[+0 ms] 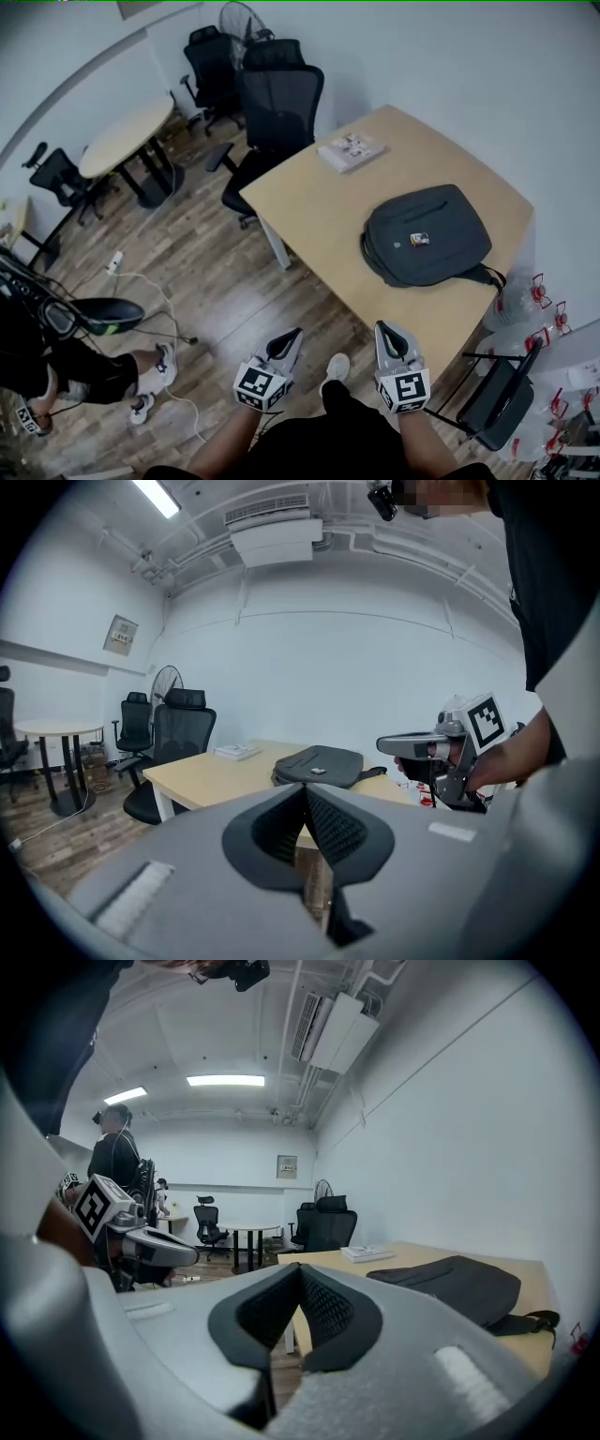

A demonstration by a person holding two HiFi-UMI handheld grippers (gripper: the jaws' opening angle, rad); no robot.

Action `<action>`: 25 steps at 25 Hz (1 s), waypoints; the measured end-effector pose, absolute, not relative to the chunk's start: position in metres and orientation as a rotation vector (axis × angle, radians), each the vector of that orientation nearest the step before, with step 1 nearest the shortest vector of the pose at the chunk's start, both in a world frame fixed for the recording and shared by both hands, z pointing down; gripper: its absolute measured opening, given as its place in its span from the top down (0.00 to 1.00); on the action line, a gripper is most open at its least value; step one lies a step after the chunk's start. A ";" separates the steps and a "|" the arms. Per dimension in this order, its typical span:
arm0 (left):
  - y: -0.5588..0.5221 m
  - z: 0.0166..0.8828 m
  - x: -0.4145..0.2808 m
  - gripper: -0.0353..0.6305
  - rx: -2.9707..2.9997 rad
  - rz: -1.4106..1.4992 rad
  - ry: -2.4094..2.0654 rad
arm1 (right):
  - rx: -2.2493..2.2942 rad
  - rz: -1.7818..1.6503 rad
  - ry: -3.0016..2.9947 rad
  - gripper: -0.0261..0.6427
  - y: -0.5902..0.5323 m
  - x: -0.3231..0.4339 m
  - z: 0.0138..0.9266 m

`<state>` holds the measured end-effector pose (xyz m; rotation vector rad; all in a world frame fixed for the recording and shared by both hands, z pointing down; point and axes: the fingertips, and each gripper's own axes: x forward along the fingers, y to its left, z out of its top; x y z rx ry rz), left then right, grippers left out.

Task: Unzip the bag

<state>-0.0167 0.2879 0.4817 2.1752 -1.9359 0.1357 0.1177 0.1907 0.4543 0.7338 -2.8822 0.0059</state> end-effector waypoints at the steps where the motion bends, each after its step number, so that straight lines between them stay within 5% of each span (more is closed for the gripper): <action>1: 0.278 0.483 -0.020 0.92 2.179 0.144 -1.926 | 0.735 0.013 -2.878 0.96 0.182 0.113 0.457; 25: 0.098 0.490 -0.071 0.92 2.325 0.293 -1.736 | 0.817 0.070 -2.831 0.96 0.033 0.071 0.472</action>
